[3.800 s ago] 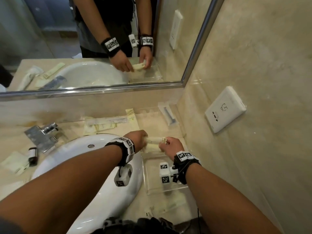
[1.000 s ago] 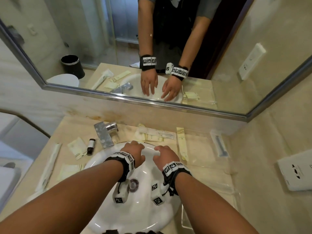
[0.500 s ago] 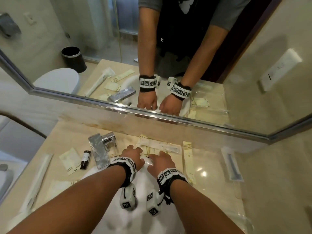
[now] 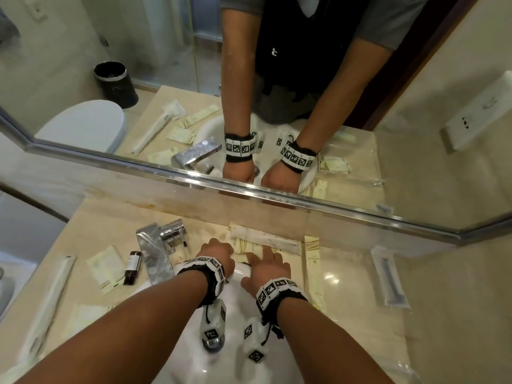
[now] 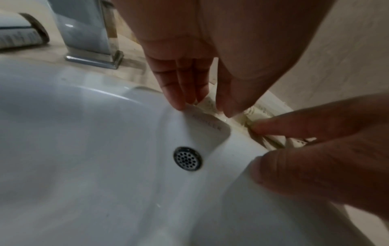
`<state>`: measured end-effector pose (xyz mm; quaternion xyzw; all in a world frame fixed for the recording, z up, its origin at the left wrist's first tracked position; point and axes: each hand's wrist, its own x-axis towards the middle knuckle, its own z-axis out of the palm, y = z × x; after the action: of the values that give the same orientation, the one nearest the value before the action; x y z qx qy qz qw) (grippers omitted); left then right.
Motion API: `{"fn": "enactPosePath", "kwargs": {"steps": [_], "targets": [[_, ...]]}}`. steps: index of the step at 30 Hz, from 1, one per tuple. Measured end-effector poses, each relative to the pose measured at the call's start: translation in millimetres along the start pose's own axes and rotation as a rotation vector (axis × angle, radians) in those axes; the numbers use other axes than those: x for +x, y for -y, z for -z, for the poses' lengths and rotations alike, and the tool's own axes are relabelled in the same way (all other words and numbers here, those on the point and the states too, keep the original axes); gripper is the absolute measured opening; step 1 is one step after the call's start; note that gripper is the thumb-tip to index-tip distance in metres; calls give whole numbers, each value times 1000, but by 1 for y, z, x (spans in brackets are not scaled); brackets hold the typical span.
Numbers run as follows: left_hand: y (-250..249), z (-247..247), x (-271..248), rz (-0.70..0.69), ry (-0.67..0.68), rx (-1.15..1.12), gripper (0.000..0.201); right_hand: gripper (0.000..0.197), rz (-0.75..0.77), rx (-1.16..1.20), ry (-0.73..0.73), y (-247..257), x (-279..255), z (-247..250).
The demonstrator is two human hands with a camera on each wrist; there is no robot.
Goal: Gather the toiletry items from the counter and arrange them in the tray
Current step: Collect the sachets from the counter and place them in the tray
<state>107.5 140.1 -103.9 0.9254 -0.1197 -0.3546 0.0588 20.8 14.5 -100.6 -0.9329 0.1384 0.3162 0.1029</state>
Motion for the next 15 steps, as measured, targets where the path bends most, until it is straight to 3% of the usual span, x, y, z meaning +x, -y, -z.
{"fn": "enactPosePath", "kwargs": {"steps": [5,9,15], "targets": [[-5,4,-1,-56,-35,-17,21,64,22,-8,-54,-6,-2,-2],[-6,11,-10,-74,-74,-23,20,54,59,-5,-137,-8,-7,4],[1,14,-23,-71,-111,-79,21,60,-28,62,-161,-13,-13,-3]]}}
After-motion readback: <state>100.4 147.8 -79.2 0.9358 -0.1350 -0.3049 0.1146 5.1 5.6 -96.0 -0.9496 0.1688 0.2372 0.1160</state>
